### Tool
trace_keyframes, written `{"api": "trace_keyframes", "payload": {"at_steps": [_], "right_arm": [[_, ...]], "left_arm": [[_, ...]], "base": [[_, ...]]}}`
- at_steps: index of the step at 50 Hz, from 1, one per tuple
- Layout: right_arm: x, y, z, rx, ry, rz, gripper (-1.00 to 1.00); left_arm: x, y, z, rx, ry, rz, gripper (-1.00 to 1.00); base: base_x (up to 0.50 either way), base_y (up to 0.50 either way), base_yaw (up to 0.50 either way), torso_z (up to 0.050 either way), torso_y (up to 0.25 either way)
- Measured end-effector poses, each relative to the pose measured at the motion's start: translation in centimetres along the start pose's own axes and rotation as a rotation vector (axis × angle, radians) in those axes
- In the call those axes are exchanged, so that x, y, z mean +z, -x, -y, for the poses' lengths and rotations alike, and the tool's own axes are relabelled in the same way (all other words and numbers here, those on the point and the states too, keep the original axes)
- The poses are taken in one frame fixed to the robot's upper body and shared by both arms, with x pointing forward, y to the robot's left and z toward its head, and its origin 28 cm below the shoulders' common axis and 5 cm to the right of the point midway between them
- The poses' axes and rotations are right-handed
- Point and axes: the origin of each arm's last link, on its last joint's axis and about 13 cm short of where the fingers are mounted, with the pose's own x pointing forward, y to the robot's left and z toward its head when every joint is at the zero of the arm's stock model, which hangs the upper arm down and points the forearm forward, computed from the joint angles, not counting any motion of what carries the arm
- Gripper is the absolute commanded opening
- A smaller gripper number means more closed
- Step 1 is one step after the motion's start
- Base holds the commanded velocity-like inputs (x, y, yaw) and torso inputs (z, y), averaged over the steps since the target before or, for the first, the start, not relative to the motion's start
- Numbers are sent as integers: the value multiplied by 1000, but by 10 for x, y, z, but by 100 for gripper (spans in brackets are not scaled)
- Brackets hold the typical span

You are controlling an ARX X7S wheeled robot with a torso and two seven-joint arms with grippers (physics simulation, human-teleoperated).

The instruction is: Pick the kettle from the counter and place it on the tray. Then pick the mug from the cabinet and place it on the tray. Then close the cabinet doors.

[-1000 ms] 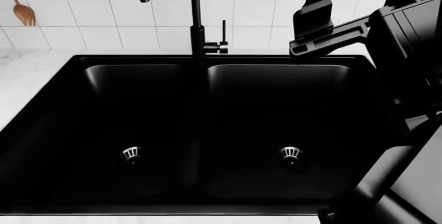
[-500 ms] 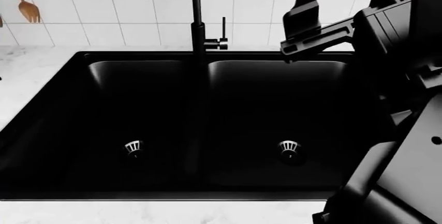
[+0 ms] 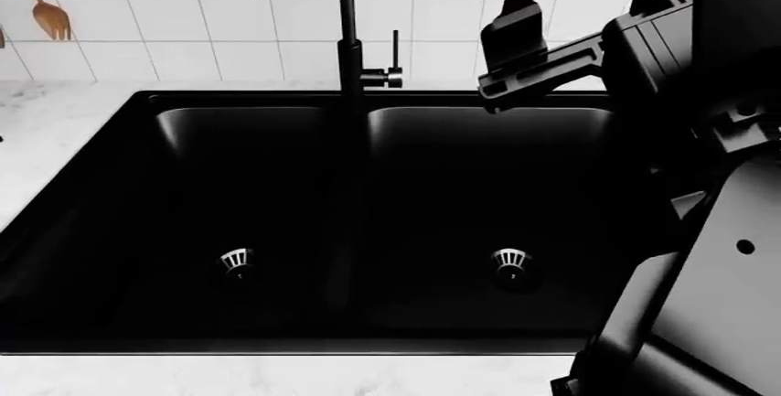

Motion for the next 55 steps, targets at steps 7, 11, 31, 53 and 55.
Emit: {"api": "trace_keyframes", "payload": {"at_steps": [7, 11, 31, 53, 55], "right_arm": [[-1, 0, -1, 2, -3, -1, 100], [-3, -1, -2, 2, -5, -3, 100], [-23, -3, -8, 11, -34, -46, 100], [-43, -7, -11, 19, -70, -115, 100], [-43, -7, -11, 20, -72, -119, 100]], "left_arm": [[-37, 10, -2, 0, -18, -37, -100], [-61, 14, -4, 7, -23, -65, -100], [-177, 23, -19, 94, -66, -125, -100], [-227, 18, -43, 269, -115, -156, -100], [-228, 18, -44, 276, -118, -157, -100]], "base": [[0, 0, 0, 0, 0], [0, 0, 0, 0, 0], [0, 0, 0, 0, 0], [0, -49, 0, 0, 0], [0, -500, 0, 0, 0]]}}
